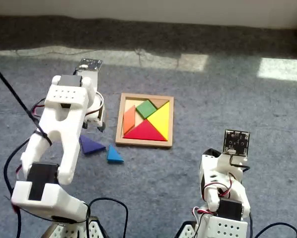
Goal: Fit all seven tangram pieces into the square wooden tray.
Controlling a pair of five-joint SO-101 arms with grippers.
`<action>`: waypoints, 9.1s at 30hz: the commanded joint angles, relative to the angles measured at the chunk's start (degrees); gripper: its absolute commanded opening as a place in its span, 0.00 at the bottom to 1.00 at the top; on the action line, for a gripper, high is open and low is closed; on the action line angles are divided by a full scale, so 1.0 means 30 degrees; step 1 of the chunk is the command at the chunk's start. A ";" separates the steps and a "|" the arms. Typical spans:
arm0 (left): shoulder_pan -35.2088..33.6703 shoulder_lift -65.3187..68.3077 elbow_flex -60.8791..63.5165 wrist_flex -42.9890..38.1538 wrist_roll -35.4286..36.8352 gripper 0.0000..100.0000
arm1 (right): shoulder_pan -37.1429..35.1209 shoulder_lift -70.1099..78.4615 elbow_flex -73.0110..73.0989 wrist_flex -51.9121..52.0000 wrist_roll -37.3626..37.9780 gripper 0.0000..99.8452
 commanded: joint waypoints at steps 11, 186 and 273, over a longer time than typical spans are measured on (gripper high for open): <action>-0.0278 -0.3004 0.5700 -0.2491 0.7795 0.17 | 0.0249 0.0103 0.2769 0.0044 0.0176 0.01; 0.2916 1.9766 -2.7502 0.4278 -1.1429 0.12 | 0.0220 0.0103 0.2769 -0.0044 0.0176 0.01; -0.5084 -1.3172 0.5495 -0.1348 -0.3223 0.03 | 0.0220 0.0132 0.2769 -0.0571 0.0176 0.01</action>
